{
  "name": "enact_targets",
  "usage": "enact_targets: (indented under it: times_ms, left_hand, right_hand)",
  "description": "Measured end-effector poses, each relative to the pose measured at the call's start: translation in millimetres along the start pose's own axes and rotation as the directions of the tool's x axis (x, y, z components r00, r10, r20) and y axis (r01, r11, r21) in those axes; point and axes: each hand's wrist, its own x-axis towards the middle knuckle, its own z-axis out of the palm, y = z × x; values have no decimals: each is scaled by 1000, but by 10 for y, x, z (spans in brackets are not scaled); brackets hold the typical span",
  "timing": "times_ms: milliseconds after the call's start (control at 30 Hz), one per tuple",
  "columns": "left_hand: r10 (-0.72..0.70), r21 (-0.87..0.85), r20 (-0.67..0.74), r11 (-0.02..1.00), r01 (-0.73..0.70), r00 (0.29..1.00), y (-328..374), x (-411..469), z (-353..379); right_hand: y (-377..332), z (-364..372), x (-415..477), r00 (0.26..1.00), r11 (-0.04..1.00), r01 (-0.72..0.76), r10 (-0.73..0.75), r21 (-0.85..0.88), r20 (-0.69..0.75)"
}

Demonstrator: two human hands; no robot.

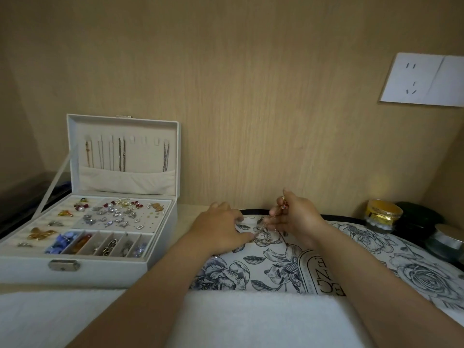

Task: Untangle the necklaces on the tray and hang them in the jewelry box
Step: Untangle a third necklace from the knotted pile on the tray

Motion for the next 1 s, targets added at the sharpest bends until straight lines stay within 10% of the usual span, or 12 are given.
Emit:
enact_targets:
  times_ms: [267, 400, 500, 633, 733, 833, 1000]
  left_hand:
    - [44, 109, -131, 994, -30, 990, -54, 17, 37]
    - [-99, -305, -203, 952, 33, 974, -76, 57, 10]
    - [-259, -708, -158, 702, 73, 953, 28, 42, -94]
    - [-267, -994, -4, 107, 26, 964, 101, -1, -177]
    - [-247, -999, 47, -3, 47, 968, 121, 9, -173]
    - [-248, -995, 63, 63, 81, 967, 121, 26, -175]
    - [-230, -727, -181, 686, 27, 956, 66, 8, -114]
  right_hand:
    - [22, -123, 13, 999, 997, -47, 45, 60, 31]
    - [34, -197, 15, 993, 996, 26, -17, -83, 114]
    - [48, -226, 11, 980, 977, 106, -71, -185, 187]
    - [19, -208, -16, 966, 958, 157, -99, -239, 239]
    - [-48, -190, -68, 962, 918, 187, -99, -351, 255]
    - [-92, -156, -138, 954, 876, 219, -101, -430, 281]
    - [-140, -72, -282, 932, 826, 326, -201, -460, 300]
